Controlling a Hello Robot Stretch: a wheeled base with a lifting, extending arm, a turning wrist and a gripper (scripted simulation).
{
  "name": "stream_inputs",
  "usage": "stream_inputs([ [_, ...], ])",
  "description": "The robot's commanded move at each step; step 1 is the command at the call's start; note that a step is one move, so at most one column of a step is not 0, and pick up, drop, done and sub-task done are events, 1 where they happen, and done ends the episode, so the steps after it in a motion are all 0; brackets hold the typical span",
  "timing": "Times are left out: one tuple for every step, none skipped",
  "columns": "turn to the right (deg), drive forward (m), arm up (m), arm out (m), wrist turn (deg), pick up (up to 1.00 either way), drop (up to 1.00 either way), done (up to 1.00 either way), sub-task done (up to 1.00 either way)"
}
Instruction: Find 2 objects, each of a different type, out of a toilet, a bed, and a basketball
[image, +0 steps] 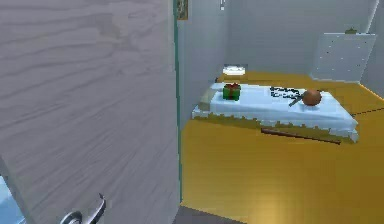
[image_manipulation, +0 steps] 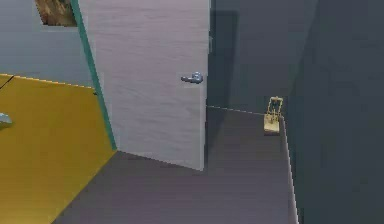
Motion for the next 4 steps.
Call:
stream_inputs([
  [27.0, 0.00, 0.00, 0.00, 0.0, 0.00, 0.00, 0.00, 0.00],
  [0.0, 0.65, 0.00, 0.00, 0.0, 0.00, 0.00, 0.00, 0.00],
  [-15.0, 0.00, 0.00, 0.00, 0.0, 0.00, 0.00, 0.00, 0.00],
  [0.0, 1.00, 0.00, 0.00, 0.0, 0.00, 0.00, 0.00, 0.00],
])
